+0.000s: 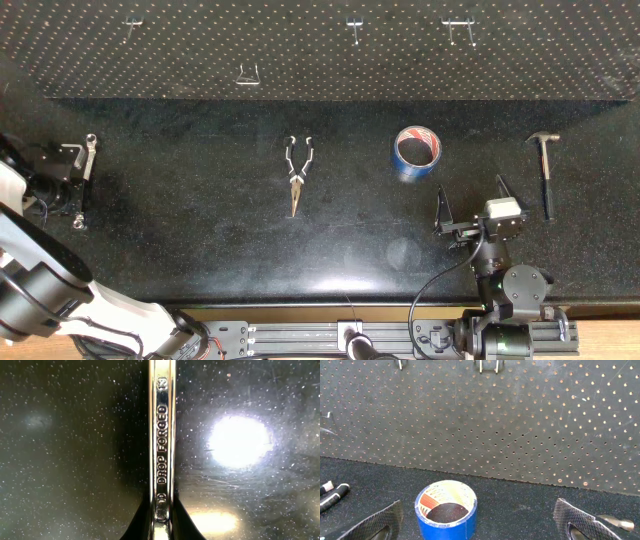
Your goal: Place Tools Onto Pegboard
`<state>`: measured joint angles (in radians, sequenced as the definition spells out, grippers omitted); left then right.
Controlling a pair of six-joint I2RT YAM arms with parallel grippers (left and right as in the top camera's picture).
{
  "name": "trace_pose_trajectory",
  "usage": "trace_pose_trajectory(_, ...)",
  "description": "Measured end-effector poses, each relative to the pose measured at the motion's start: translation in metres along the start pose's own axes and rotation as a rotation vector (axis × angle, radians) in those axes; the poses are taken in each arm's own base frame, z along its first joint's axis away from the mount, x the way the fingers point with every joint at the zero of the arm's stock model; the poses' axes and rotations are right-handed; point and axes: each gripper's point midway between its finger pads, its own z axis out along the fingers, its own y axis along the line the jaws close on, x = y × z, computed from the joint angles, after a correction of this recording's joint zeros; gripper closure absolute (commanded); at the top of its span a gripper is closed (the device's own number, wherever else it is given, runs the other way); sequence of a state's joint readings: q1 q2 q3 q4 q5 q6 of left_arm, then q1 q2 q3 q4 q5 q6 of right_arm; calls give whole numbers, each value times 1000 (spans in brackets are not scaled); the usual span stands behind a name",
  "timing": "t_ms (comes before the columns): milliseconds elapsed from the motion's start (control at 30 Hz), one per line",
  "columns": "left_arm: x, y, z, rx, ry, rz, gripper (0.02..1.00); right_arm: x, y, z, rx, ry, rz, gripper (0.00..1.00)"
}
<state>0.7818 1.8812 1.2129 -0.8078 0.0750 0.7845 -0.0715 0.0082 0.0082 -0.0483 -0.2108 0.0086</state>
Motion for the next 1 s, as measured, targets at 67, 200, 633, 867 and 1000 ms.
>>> trace_pose_trajectory(67, 0, 0, 0, 0, 0, -5, 989, 0, 0, 0, 0, 0, 0, 16)
trace_pose_trajectory(200, -1, -1, -35, -110, -103, -91, 989, 0, 0, 0, 0, 0, 0, 16)
trace_pose_trajectory(633, -99, -180, -156, 53, -1272, 2, 991, 0, 0, 0, 0, -1, 0, 16)
trace_pose_trajectory(867, -120, -164, -123, 68, -1177, -84, 989, 0, 0, 0, 0, 0, 0, 16)
trace_pose_trajectory(1000, -128, -170, -126, 82, -1182, -66, 991, 0, 0, 0, 0, 0, 0, 16)
